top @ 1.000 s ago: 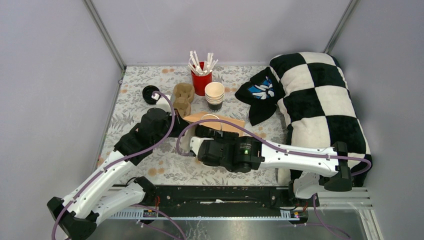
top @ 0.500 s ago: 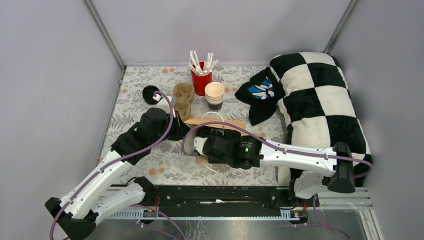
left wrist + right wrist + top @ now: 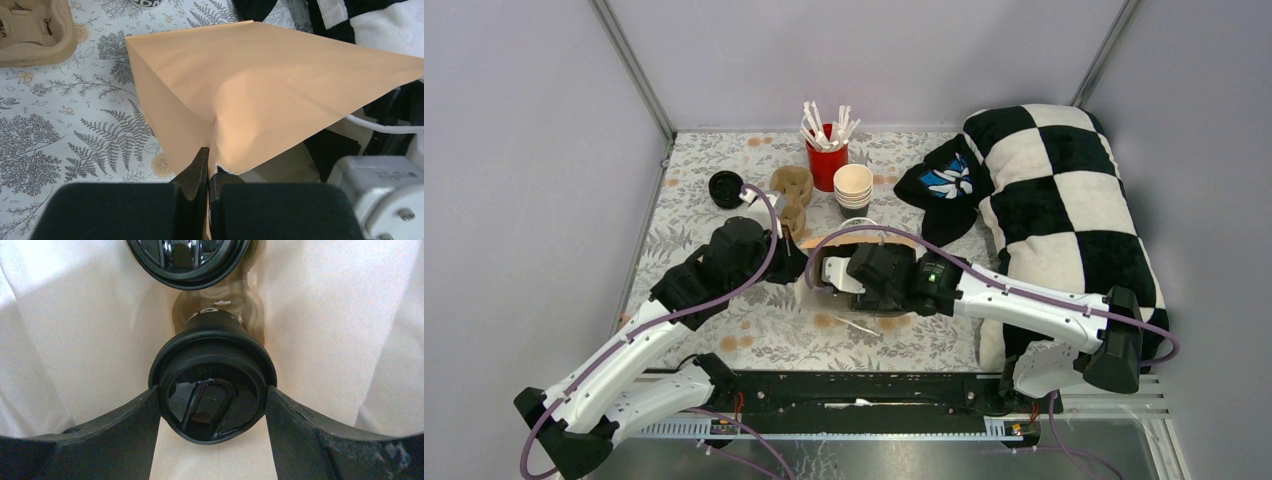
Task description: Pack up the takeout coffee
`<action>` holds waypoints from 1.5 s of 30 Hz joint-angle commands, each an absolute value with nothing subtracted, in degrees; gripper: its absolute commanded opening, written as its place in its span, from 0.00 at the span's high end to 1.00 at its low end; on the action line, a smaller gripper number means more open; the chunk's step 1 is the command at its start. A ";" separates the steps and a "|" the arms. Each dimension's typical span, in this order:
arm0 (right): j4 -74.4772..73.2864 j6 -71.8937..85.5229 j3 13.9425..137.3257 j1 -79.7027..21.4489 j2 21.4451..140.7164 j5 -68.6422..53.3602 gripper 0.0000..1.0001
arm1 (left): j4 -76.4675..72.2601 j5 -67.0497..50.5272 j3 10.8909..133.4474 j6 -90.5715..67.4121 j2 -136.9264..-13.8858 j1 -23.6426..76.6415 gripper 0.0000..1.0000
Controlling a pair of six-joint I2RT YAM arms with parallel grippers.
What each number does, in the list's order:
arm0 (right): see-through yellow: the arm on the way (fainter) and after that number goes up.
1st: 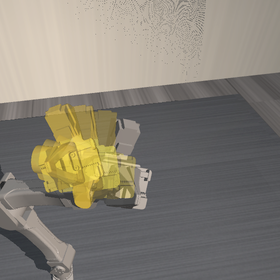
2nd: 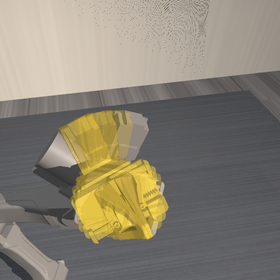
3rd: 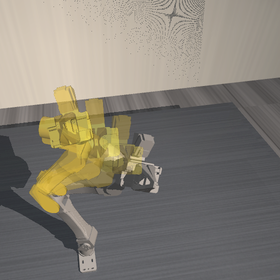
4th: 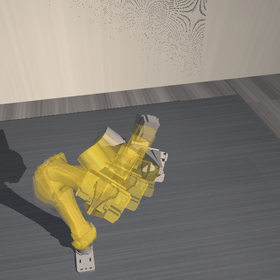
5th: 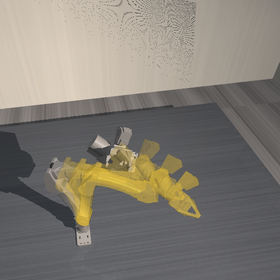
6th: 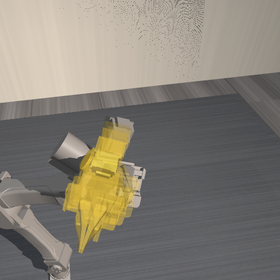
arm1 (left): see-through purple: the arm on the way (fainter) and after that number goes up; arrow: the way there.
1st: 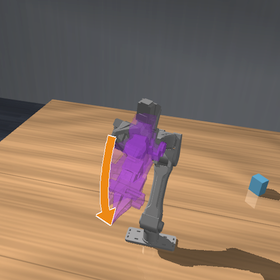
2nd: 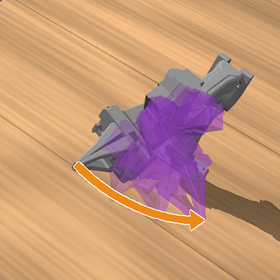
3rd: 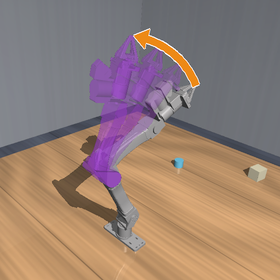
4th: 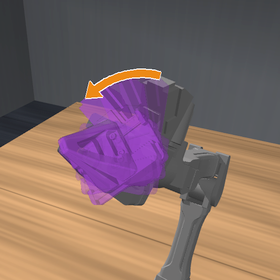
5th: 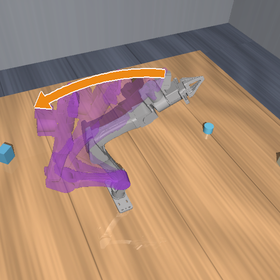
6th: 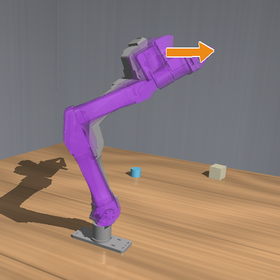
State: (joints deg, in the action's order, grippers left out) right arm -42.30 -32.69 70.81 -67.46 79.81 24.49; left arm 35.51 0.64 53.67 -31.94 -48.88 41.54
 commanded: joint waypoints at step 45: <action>-40.98 -41.00 75.03 -63.73 87.88 22.89 0.74 | 38.49 5.90 59.85 -27.97 -52.95 42.88 1.00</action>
